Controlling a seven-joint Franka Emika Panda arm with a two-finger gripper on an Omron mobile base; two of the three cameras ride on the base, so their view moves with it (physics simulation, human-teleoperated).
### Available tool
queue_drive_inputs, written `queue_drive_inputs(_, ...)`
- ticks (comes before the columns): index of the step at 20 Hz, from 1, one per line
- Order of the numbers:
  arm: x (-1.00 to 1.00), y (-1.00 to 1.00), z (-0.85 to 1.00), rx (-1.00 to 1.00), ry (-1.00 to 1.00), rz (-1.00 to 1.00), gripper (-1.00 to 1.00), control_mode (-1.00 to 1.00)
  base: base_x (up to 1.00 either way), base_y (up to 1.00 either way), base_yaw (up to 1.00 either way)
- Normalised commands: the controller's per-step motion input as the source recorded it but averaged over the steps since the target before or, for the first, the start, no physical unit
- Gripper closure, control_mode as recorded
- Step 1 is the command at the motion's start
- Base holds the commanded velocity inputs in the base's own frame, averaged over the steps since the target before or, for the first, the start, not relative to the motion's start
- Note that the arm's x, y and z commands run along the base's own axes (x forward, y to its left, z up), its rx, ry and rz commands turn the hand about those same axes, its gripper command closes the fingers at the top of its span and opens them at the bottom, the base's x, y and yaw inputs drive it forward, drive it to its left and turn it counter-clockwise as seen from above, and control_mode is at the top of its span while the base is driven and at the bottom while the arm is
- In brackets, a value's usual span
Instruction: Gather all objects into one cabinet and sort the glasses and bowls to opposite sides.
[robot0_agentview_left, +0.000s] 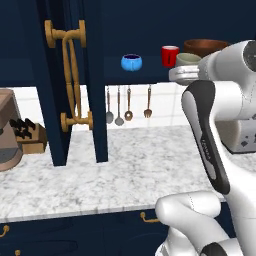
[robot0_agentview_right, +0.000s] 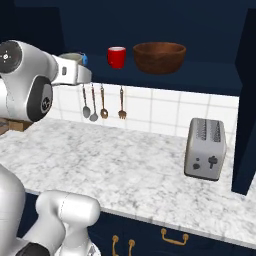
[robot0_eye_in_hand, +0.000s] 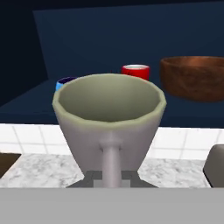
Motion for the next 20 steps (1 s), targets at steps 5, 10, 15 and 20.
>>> queue_drive_inputs(5, 0.51, 0.08, 0.00, 0.00, 0.00, 0.03, 1.00, -1.00, 0.00, 0.00, 0.00)
queue_drive_inputs(10, 0.50, 0.05, 0.00, 0.00, 0.00, 0.02, 1.00, -1.00, 0.00, 0.00, 0.00)
queue_drive_inputs(15, 0.48, 0.08, -0.04, -0.02, 0.00, 0.01, 1.00, -1.00, 0.00, 0.00, 0.00)
queue_drive_inputs(20, 0.45, 0.08, -0.34, -0.09, 0.00, 0.00, 1.00, -1.00, 0.00, 0.00, 0.00)
